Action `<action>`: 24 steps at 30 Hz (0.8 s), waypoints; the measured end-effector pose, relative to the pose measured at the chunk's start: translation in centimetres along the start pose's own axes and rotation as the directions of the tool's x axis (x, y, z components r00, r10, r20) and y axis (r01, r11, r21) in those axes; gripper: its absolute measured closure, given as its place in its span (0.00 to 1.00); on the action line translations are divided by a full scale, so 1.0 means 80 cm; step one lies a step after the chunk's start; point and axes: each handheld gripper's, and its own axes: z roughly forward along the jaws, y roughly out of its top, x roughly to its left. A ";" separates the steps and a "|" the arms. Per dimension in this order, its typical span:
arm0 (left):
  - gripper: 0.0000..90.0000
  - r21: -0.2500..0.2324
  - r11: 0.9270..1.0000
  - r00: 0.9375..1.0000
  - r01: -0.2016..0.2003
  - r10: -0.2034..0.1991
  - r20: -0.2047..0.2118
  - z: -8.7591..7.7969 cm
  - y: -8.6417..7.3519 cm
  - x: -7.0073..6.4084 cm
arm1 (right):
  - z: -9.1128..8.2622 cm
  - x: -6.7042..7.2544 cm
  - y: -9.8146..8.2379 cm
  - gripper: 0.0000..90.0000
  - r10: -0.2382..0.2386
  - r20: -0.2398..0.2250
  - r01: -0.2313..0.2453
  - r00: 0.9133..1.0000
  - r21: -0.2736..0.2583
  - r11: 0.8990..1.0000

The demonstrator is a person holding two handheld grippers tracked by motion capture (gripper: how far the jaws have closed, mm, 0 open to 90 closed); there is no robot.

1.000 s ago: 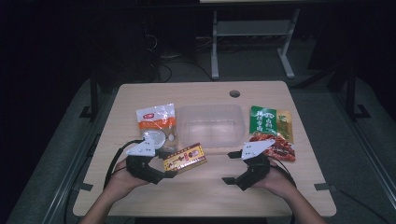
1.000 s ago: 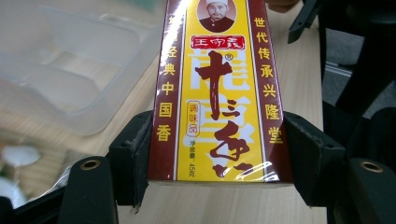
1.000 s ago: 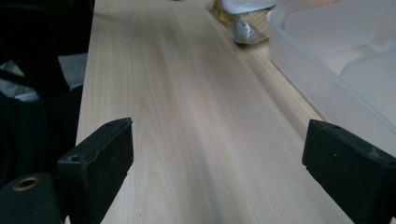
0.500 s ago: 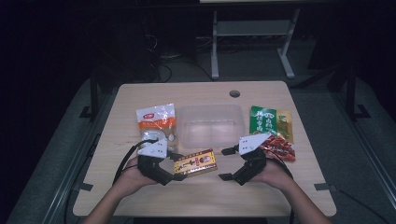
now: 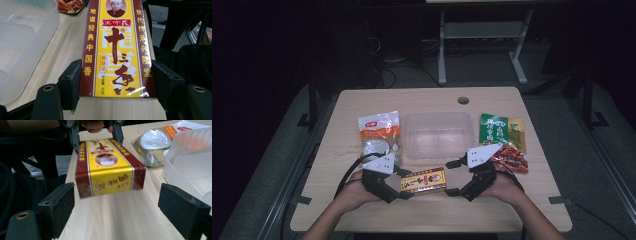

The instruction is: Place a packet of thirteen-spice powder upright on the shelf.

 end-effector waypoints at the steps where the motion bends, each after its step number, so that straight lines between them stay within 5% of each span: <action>1: 0.35 0.000 1.000 1.000 0.000 0.000 0.000 0.000 0.000 0.000 | 0.000 0.000 0.000 0.15 0.000 0.000 0.000 1.000 0.000 1.000; 24: 0.35 -0.017 1.000 0.999 -0.020 0.021 0.047 0.008 0.003 -0.006 | 0.008 0.014 0.007 0.33 -0.052 -0.058 0.051 0.997 -0.021 0.998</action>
